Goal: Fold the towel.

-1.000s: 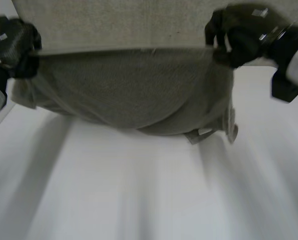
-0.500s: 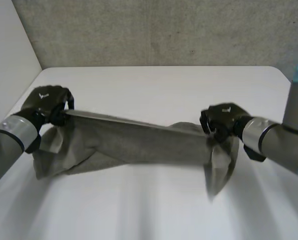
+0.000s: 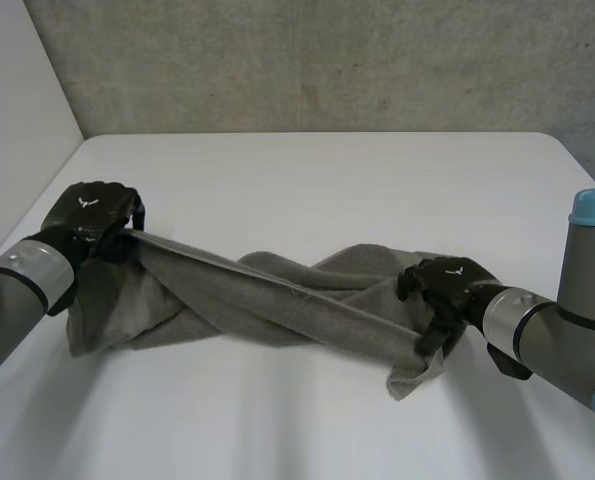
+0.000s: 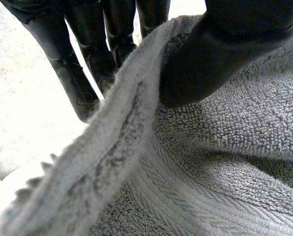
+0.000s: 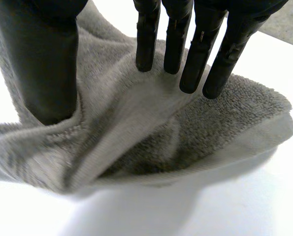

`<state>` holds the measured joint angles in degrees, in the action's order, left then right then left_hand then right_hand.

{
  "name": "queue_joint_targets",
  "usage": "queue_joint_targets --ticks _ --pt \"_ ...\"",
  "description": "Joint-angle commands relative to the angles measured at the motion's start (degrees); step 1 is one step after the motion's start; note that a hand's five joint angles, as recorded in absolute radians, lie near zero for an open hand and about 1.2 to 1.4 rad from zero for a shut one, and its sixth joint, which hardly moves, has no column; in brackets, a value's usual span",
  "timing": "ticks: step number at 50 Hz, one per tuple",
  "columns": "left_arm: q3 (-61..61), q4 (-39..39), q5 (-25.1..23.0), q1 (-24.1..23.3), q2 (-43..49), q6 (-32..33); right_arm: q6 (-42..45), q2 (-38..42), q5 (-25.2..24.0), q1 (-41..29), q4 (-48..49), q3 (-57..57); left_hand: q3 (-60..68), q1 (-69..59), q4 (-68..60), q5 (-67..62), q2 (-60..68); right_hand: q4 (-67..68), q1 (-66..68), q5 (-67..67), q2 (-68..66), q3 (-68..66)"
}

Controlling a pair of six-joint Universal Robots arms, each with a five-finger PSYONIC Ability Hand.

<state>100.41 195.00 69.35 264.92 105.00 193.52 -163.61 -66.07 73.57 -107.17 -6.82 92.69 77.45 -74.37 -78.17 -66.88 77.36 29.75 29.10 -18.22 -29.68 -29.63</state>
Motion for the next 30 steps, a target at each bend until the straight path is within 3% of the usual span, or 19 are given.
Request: queue_joint_targets --ticks 1,11,13,14,16,22,24,30 --pt "0.5 0.0 0.0 -0.1 -0.7 0.0 -7.0 -0.8 -0.8 -0.8 -0.1 0.4 2.5 -5.6 -1.8 -3.1 2.6 -1.3 -0.7 -0.2 1.3 1.2" --pt "0.8 -0.1 0.0 0.4 -2.1 -0.2 -6.7 1.7 -0.1 -2.2 0.5 1.2 2.5 -5.6 -1.8 -3.1 2.6 3.4 4.0 -4.9 -3.4 -3.5" --pt "0.7 -0.1 0.0 0.5 -2.9 -0.2 -6.2 2.1 -0.2 -1.5 0.5 1.1 2.5 -5.6 -1.8 -3.1 2.6 21.8 22.4 -23.3 -21.8 -21.9" --pt "0.7 -0.1 0.0 0.5 -2.9 -0.2 -6.2 2.1 -0.2 -1.5 0.5 1.1 2.5 -5.6 -1.8 -3.1 2.6 21.9 22.5 -23.4 -21.9 -22.0" --pt "0.7 -0.1 0.0 0.5 -3.4 -0.3 -5.4 1.1 -0.9 -1.4 0.2 0.1 2.5 -5.6 -1.8 -3.1 2.6 48.3 49.0 -49.9 -48.4 -48.5" --pt "-0.3 -0.1 -0.1 0.6 -8.1 -1.2 -3.8 -4.6 -0.5 -1.2 -1.4 -6.1 2.5 -5.6 -1.8 -3.1 2.6 50.2 50.9 -51.8 -50.3 -50.4" --pt "-2.2 0.1 -0.2 0.5 -12.5 -3.4 -2.2 -11.3 -0.9 0.9 -5.9 -13.8 2.5 -5.6 -1.8 -3.1 2.6 50.2 50.9 -51.8 -50.3 -50.4" --pt "-8.5 -0.1 0.0 0.3 -18.7 -10.2 -0.8 -18.0 -3.8 2.5 -15.9 -30.0 2.5 -5.6 -1.8 -3.1 2.6 50.2 50.9 -51.8 -50.3 -50.4"
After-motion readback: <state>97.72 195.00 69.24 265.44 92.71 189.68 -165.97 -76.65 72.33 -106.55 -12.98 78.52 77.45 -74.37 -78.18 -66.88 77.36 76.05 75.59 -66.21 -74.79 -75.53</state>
